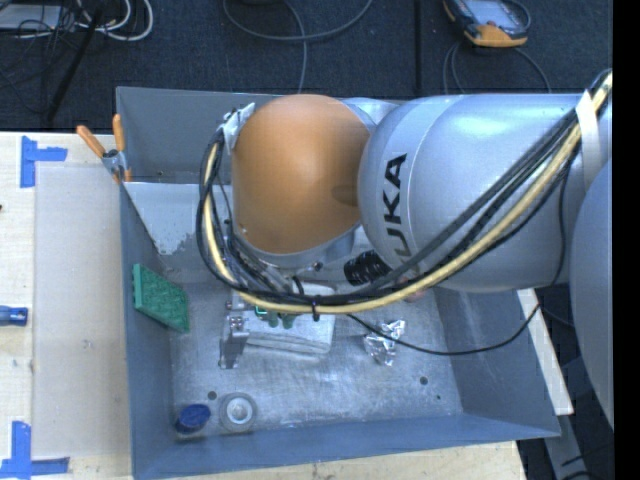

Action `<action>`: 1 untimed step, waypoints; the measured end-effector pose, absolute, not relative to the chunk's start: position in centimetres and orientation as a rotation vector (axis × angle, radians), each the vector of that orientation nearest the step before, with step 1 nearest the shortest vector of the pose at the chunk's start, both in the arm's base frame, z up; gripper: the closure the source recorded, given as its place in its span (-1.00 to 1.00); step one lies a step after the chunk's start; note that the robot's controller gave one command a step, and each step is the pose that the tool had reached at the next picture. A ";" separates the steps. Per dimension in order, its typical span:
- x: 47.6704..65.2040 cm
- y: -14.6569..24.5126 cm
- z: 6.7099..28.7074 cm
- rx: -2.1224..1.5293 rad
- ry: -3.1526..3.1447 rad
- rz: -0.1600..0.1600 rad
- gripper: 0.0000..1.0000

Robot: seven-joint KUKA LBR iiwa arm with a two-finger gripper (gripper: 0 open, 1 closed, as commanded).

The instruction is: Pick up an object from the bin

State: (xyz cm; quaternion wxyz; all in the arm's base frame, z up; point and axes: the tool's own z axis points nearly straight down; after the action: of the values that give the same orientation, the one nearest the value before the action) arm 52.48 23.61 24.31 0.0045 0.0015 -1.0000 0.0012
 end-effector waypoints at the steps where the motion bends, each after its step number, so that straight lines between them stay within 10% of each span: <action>1: 56.4 24.6 17.4 -0.200 -3.129 0.005 -1.00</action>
Offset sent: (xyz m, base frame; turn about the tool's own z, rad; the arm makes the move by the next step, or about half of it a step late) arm 0.0397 0.0106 -0.0642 0.1299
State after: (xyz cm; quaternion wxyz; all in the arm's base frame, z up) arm 56.43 24.56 17.44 0.0029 -0.0639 -0.9980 0.0015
